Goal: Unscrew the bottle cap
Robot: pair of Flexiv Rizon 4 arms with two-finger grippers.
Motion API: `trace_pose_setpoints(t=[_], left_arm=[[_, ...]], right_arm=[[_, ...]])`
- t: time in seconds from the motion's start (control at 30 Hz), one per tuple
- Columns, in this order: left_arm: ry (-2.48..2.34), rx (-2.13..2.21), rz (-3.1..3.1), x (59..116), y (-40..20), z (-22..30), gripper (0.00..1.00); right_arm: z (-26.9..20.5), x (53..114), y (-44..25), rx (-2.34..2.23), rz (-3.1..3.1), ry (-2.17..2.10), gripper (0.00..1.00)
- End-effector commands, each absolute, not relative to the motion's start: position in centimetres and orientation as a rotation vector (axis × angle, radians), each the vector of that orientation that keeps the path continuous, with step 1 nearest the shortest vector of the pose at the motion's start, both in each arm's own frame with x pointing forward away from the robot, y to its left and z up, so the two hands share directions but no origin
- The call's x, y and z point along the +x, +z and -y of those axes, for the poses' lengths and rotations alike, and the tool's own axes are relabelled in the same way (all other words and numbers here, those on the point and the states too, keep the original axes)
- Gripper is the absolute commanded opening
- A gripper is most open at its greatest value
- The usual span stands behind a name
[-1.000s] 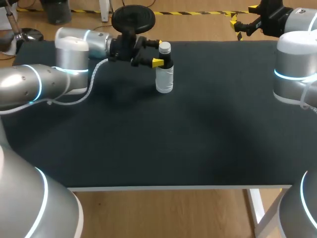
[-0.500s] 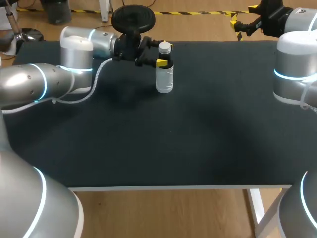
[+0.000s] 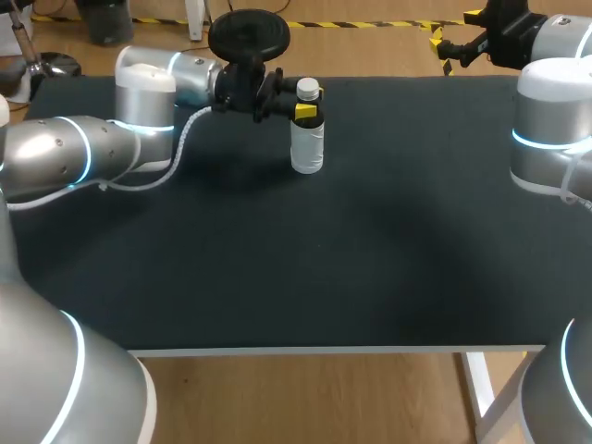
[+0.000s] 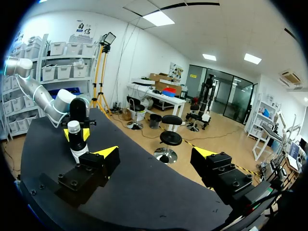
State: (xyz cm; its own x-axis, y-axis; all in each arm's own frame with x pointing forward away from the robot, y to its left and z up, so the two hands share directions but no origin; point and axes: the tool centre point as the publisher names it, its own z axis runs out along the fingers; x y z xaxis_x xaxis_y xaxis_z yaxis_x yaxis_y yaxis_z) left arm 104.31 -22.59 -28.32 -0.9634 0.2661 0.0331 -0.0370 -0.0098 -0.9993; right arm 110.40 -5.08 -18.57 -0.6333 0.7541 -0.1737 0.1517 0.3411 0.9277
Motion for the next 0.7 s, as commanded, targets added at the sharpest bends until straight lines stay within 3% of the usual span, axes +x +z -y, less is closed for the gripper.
trace_pose_setpoints(t=[0.03,0.07,0.13,0.2,0.23,0.27,0.7], left_arm=[[2.050,-0.292,2.016,104.9,-28.5,22.7,0.39],[2.049,-0.292,2.016,104.9,-28.5,22.7,0.38],[2.049,-0.292,2.018,104.9,-28.5,22.6,0.25],[2.049,-0.292,2.018,104.9,-28.4,22.6,0.22],[2.049,-0.293,2.019,104.9,-28.4,22.5,0.07],[2.049,-0.295,2.020,104.8,-28.4,22.5,0.00],[2.095,-0.301,2.023,105.0,-27.9,21.6,0.00]], right_arm=[[5.1,110.4,-18.5,0.790,-2.010,1.295,1.00],[5.1,110.4,-18.5,0.790,-2.010,1.295,1.00],[5.1,110.4,-18.5,0.790,-2.010,1.295,1.00],[5.1,110.4,-18.5,0.790,-2.010,1.295,1.00],[5.1,110.4,-18.5,0.790,-2.010,1.295,1.00],[5.1,110.4,-18.5,0.790,-2.010,1.295,1.00],[5.1,110.4,-18.5,0.790,-2.010,1.295,1.00]])
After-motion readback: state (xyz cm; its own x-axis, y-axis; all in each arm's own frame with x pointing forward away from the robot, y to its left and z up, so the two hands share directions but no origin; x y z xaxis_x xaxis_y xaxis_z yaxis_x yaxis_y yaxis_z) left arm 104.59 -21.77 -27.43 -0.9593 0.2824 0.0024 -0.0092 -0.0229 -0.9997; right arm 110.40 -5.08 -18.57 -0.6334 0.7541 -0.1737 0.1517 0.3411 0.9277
